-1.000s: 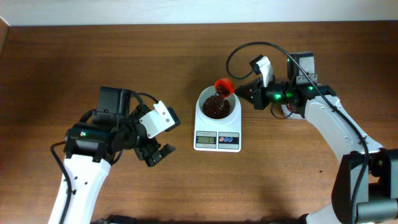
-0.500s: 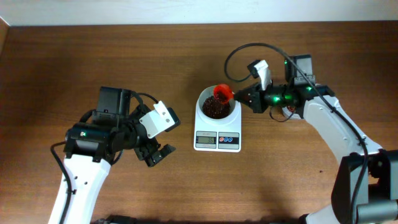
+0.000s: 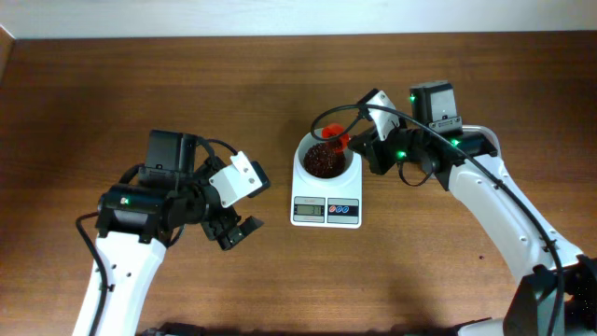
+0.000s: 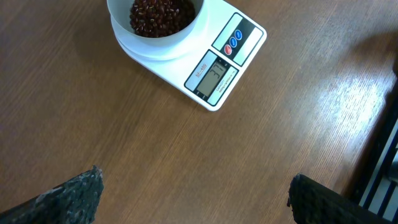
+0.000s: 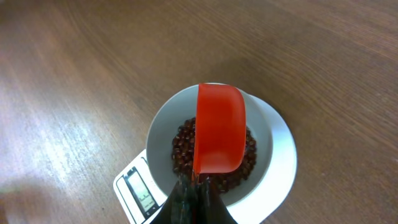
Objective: Scoop and weigh 50g on scale
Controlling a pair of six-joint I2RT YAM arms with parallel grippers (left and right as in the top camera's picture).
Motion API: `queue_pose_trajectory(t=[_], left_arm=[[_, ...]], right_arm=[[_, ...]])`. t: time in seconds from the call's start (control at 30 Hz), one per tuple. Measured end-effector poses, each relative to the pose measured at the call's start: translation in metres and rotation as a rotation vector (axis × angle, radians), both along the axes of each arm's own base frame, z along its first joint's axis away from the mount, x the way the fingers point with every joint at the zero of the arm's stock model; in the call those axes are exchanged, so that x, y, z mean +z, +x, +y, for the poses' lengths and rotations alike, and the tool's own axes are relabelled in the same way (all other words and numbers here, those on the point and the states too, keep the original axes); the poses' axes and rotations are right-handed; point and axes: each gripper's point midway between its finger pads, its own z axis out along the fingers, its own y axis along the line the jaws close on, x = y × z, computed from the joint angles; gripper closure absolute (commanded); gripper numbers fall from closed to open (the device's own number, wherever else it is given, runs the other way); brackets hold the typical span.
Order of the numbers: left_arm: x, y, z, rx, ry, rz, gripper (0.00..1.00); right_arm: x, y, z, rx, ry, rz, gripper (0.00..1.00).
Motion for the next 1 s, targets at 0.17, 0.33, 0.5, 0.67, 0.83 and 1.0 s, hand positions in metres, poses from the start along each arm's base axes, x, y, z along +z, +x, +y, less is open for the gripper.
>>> queue_pose_trajectory(t=[0.17,0.33,0.5,0.67,0.83,1.0], left_arm=[[0.0,0.0,0.0,0.0,0.0,0.0,0.01],[0.0,0.0,0.0,0.0,0.0,0.0,0.01],[0.0,0.0,0.0,0.0,0.0,0.0,0.01],[0.0,-0.0001,0.0,0.0,0.0,0.0,0.01],[0.0,0.0,0.0,0.0,0.0,0.0,0.01],[0.0,0.0,0.0,0.0,0.0,0.0,0.01]], right_arm=[[-0.0007,0.0009,-0.0012,-0.005,-0.007,-0.003,0.96],[0.0054,-0.0048,-0.0035,-0.011,-0.017,-0.002,0.96],[0.004,-0.0021,-0.0046,-0.02,-0.03,-0.01,0.96],[0.0086,-0.0028,0.0004,0.003,-0.001,-0.02,0.96],[0.0003,-0.0022,-0.0057,-0.03,-0.058,-0.009,0.96],[0.0037,-0.0018,-0.005,-0.027,-0.052,-0.021,0.96]])
